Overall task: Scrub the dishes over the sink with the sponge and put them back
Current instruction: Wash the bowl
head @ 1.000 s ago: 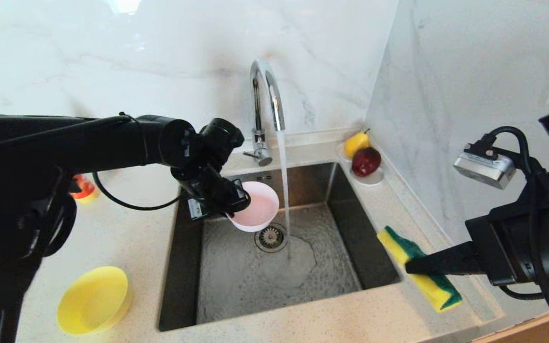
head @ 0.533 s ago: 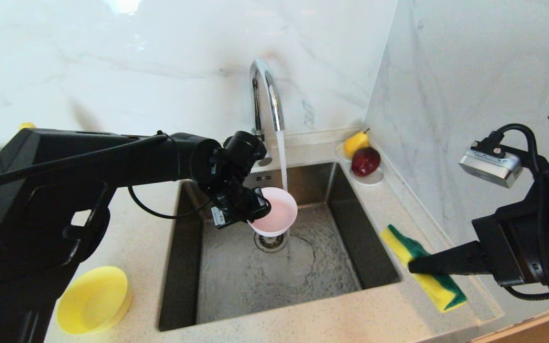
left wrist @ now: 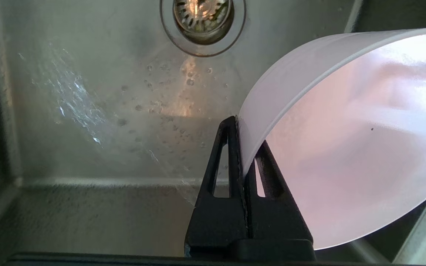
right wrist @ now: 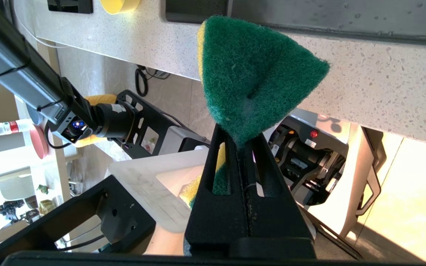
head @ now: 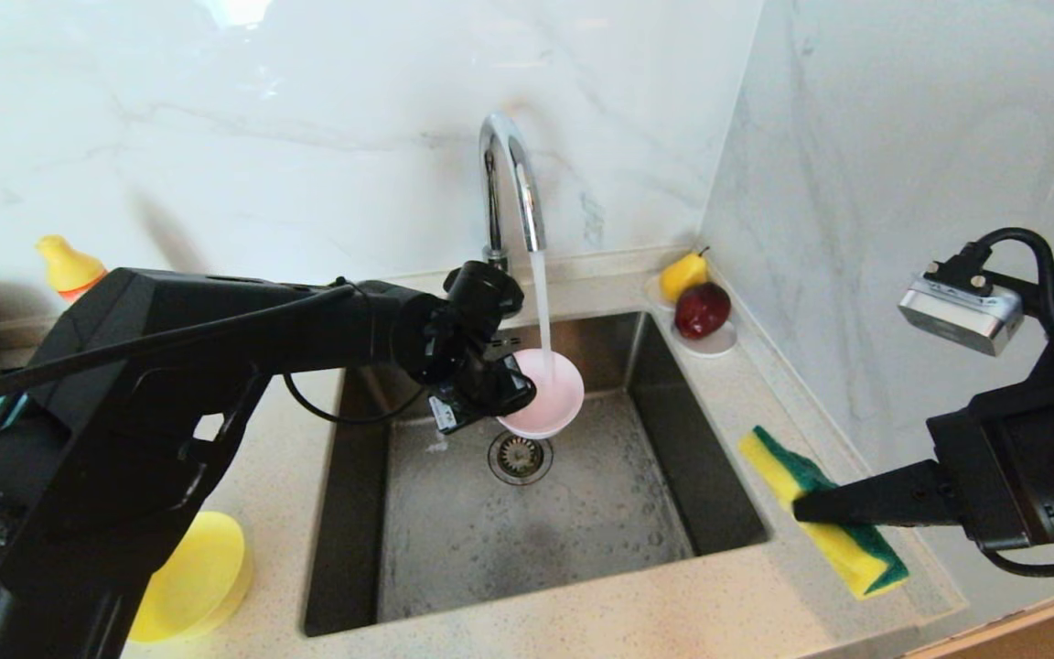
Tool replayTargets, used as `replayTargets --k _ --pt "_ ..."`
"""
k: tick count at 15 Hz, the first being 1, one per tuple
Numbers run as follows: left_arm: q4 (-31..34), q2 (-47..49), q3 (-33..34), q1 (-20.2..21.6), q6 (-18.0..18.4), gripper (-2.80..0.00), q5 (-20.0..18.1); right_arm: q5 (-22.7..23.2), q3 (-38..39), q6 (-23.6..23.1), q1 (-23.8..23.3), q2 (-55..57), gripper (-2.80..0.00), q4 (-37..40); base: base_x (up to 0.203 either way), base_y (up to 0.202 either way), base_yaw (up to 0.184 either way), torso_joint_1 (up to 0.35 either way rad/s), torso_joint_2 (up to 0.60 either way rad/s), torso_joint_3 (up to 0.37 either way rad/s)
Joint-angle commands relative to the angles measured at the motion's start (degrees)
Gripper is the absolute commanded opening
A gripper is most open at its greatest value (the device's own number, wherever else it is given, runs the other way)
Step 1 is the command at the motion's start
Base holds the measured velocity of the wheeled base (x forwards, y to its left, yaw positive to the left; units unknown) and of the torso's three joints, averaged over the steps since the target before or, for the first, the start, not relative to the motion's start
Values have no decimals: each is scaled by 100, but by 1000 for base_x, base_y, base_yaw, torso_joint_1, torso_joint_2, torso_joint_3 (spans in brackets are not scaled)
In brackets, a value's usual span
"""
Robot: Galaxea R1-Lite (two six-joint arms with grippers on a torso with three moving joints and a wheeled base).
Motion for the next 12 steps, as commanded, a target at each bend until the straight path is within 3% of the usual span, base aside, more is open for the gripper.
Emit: replayTargets --k 1,12 --pt "-51 126 -3 5 -23 -280 16 13 -3 14 2 -27 -280 12 0 0 0 0 0 0" --pt "263 36 6 -12 -44 -280 -2 27 -3 23 2 -71 -280 30 0 0 0 0 0 0"
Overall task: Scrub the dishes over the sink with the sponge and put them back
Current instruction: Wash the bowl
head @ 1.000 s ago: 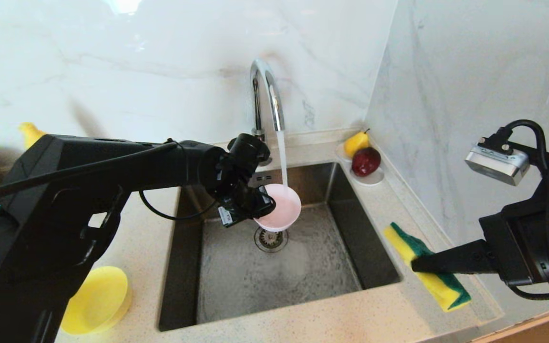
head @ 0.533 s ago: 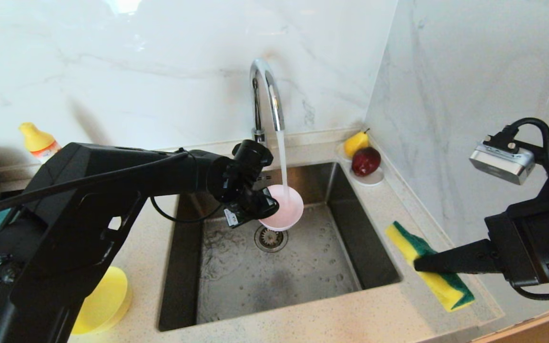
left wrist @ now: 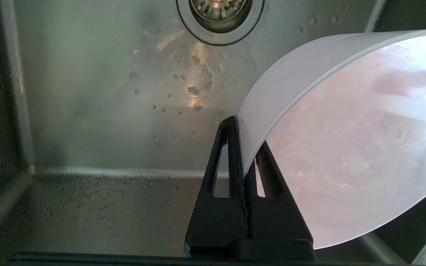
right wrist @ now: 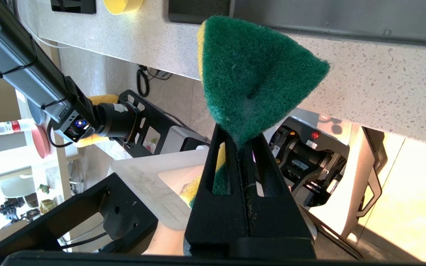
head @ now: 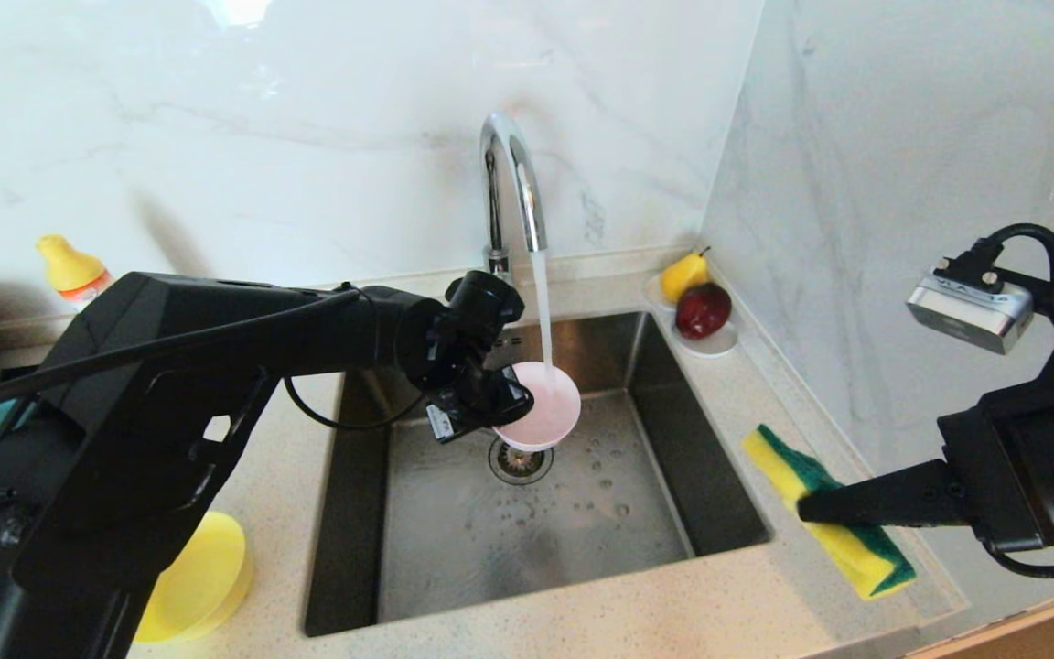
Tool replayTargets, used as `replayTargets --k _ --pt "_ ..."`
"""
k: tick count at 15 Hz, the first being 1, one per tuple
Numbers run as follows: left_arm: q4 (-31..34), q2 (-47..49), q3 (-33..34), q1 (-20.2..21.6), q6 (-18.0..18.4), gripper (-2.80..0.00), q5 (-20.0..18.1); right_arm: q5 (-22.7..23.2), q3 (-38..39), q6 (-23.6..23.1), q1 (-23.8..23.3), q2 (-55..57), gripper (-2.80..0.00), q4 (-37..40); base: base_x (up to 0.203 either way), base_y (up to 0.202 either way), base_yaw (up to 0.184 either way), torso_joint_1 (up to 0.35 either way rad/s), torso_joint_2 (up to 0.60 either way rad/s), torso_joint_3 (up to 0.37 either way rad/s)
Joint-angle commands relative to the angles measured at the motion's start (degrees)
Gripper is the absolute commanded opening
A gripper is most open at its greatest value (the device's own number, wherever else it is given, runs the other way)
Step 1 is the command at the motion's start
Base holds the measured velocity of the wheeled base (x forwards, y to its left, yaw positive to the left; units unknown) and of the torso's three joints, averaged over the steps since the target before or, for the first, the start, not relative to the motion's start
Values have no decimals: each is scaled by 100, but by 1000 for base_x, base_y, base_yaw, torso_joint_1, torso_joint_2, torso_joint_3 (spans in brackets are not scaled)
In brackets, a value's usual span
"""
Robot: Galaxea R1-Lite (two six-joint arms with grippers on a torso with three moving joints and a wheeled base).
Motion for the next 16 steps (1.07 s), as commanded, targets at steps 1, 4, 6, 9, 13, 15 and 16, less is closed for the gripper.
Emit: replayTargets --k 1,4,6,9,13,15,16 --pt "23 -30 0 -2 -33 -280 8 12 9 17 -7 -10 -280 28 0 0 0 0 0 0" --pt "230 -302 14 2 -52 -280 19 4 9 17 -7 -19 -280 39 0 0 0 0 0 0" --pt "400 -690 53 39 -31 -280 126 4 87 8 -7 0 -280 4 0 0 0 0 0 0" --pt "469 -1283 276 201 126 -280 1050 21 123 8 -7 69 -280 -5 0 0 0 0 0 0" --pt "450 -2027 706 527 397 -280 1686 12 132 8 -16 90 -280 -5 0 0 0 0 0 0" --pt "418 -2406 879 621 535 -280 1795 12 141 17 -16 51 -280 4 0 0 0 0 0 0" --pt "374 -2587 947 649 660 -280 1882 8 167 13 -16 43 -280 0 0 0 0 0 0 0"
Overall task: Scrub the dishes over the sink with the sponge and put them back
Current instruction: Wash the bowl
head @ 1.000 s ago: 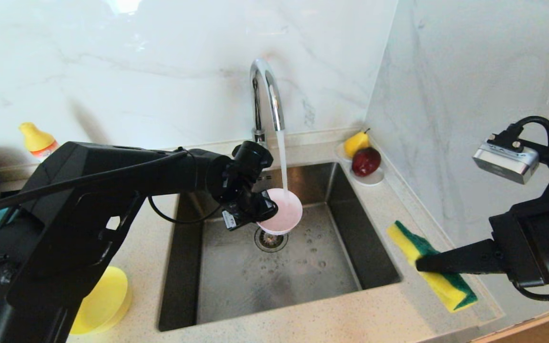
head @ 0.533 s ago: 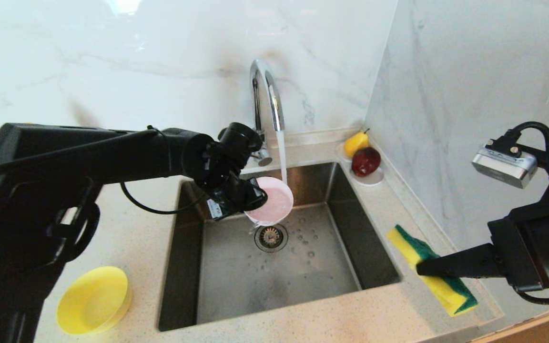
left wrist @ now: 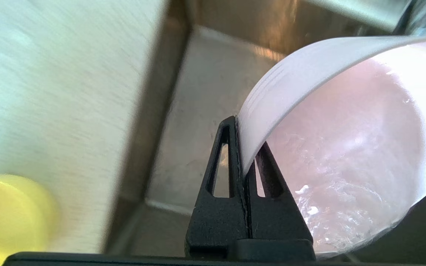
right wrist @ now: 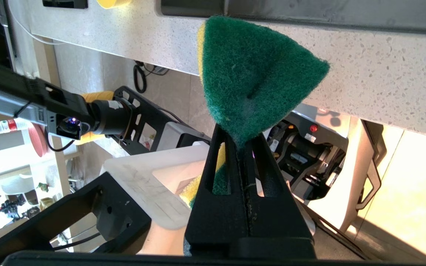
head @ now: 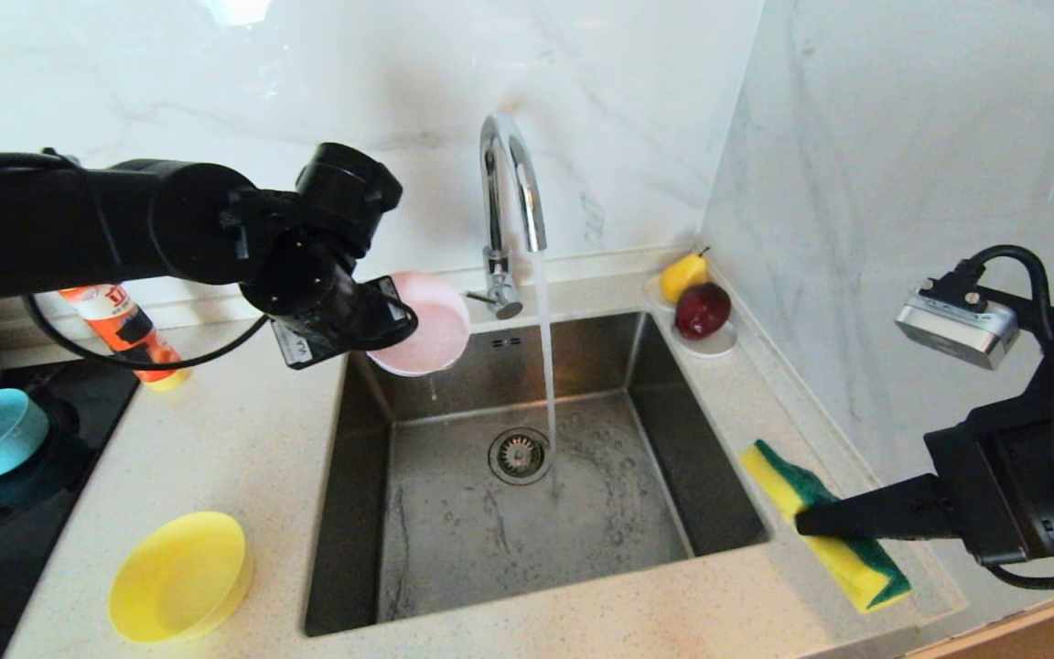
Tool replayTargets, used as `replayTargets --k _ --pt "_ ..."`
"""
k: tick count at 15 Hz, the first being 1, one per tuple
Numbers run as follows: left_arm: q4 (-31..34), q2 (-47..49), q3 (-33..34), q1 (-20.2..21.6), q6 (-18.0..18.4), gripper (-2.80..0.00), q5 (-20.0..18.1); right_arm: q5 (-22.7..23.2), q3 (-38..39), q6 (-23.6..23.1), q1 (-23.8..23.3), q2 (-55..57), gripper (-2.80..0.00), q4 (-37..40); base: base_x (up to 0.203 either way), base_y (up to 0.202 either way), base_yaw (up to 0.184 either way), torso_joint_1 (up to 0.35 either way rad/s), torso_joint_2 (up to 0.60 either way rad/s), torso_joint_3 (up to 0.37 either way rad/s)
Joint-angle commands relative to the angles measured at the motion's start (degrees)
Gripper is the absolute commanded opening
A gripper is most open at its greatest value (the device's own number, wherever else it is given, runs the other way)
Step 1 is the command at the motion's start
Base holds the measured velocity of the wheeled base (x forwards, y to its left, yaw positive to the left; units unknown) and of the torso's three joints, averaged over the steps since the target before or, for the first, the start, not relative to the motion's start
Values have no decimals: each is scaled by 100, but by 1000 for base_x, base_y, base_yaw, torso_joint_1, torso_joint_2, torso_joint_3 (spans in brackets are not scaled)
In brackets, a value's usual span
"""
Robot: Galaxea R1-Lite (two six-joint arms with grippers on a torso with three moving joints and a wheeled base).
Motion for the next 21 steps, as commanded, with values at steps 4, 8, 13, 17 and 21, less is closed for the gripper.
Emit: replayTargets --k 4,8,13,17,21 --pt "-980 -853 272 106 851 -280 579 4 70 19 -3 -7 -280 14 0 0 0 0 0 0" --pt "-2213 -1074 297 109 1671 -280 594 4 140 10 -4 10 -280 14 0 0 0 0 0 0" --pt "-3855 -1244 305 101 2649 -280 553 12 79 2 -4 54 -280 14 0 0 0 0 0 0" --pt "-5007 -1452 666 100 3149 -280 127 21 70 10 -2 79 -280 14 0 0 0 0 0 0" --pt "-6255 -1831 1470 107 3668 -280 -744 21 38 2 5 142 -280 14 0 0 0 0 0 0"
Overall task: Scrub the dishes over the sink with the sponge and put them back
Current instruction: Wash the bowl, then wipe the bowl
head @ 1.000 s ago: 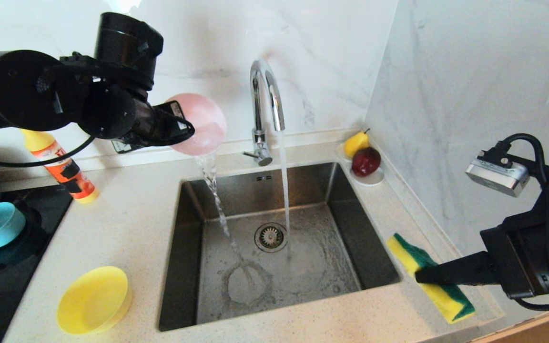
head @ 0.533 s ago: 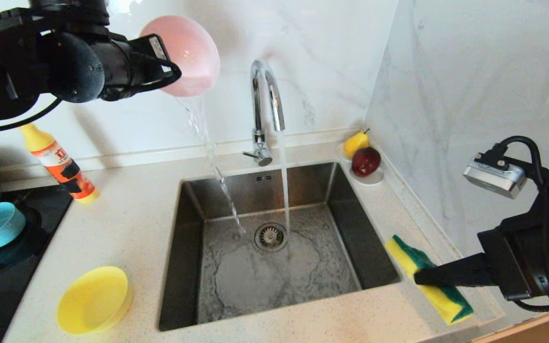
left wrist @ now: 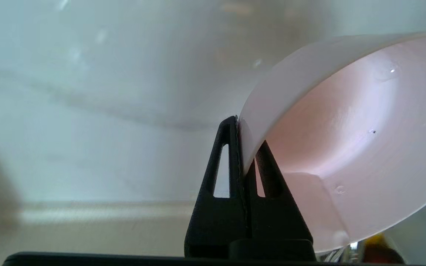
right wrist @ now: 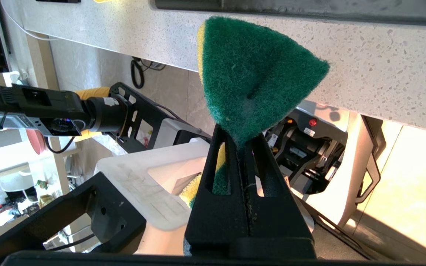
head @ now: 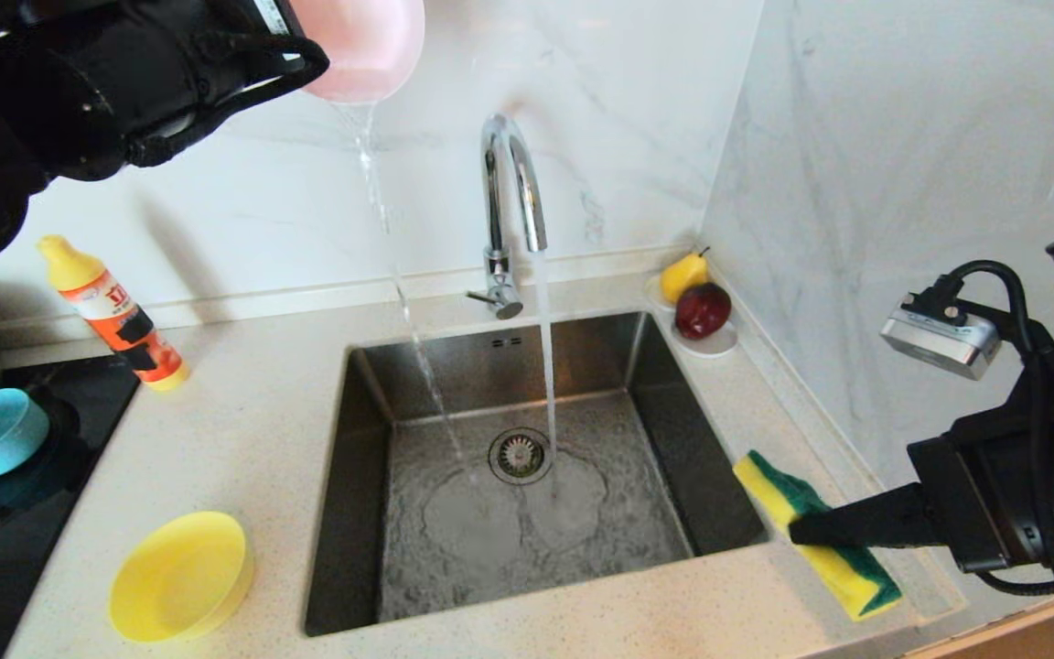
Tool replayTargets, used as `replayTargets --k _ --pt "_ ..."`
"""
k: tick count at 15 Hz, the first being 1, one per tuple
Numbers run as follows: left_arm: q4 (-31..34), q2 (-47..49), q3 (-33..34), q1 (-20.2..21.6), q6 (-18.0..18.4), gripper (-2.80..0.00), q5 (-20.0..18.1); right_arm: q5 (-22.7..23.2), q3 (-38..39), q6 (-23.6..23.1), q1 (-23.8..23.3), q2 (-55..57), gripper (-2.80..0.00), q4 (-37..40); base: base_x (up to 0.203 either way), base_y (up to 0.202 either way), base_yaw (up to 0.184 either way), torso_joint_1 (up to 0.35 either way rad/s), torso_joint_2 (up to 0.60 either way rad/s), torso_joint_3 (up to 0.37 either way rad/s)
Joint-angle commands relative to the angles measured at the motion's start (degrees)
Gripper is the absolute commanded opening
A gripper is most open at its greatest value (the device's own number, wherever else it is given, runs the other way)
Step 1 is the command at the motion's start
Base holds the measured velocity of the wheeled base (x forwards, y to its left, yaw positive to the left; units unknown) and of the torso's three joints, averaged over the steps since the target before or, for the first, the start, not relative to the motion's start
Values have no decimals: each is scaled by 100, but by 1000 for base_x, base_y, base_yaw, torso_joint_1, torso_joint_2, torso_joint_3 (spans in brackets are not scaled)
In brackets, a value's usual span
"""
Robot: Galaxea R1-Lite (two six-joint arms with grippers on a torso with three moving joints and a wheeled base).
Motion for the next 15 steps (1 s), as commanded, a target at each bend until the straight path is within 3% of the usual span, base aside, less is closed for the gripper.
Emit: replayTargets --k 1,4,9,11,12,15 --pt "-689 -175 382 8 196 -280 -155 13 -17 14 5 43 -280 19 0 0 0 0 0 0" --pt "-1241 -180 505 34 422 -280 -194 13 9 23 -4 34 -280 19 0 0 0 0 0 0" --pt "-1005 -216 592 35 330 -280 -263 13 -13 14 -2 -15 -280 19 0 0 0 0 0 0" --pt "-56 -488 927 35 130 -280 -304 20 -41 -10 8 -103 -280 19 0 0 0 0 0 0" --pt "593 -681 1068 35 -190 -280 -458 25 -65 -25 30 -141 -280 19 0 0 0 0 0 0" --pt "2843 -1193 1163 43 -680 -280 -1293 140 -214 -16 254 -157 -280 -2 0 0 0 0 0 0"
